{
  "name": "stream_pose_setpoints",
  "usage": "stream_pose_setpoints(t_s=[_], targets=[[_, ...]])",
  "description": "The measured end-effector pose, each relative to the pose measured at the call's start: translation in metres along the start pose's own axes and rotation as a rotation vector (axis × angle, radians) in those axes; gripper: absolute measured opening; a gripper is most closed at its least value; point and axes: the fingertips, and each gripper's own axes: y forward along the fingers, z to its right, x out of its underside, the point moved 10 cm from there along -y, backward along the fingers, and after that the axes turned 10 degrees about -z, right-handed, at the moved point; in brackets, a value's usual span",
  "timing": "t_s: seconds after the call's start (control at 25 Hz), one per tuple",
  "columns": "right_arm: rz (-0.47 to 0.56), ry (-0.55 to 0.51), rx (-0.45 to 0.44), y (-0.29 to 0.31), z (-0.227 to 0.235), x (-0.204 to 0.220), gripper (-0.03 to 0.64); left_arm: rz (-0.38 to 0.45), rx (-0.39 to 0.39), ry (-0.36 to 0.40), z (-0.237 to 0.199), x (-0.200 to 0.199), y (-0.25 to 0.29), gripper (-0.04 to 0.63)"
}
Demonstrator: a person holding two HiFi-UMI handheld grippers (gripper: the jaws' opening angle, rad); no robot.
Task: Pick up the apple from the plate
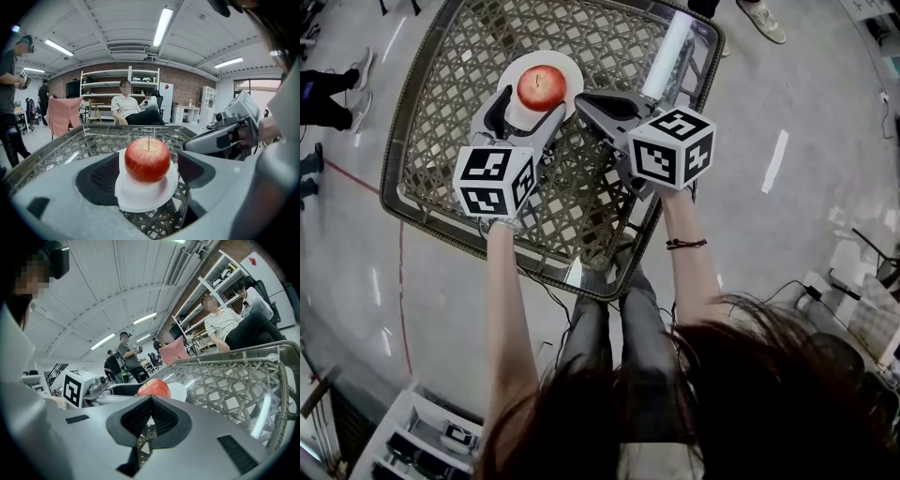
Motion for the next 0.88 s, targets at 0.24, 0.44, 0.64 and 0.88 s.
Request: stream_pose_setpoints(t_s=[0.24, 0.44, 0.64, 0.88], targets=[[0.002, -0.007, 0.003, 0.000, 0.003, -0.002, 0.009, -0.003, 0.011, 0.047, -0.002, -0.005, 0.007, 0.397], [0.002, -0.007, 0.000, 0.001, 0.003, -0.003, 0.009, -0.035, 0.031, 0.103, -0.003, -0.008, 0.016, 0.402], [0.007, -0.002, -0.003, 0.000, 0.005, -0.003, 0.009, -0.051, 0.044, 0.135, -0.003, -0.012, 0.023, 0.409], [0.008, -0.002, -0.008, 0.000, 0.006, -0.004, 0.009, -0.048, 0.034, 0.149, -0.003, -0.014, 0.030, 0.408]])
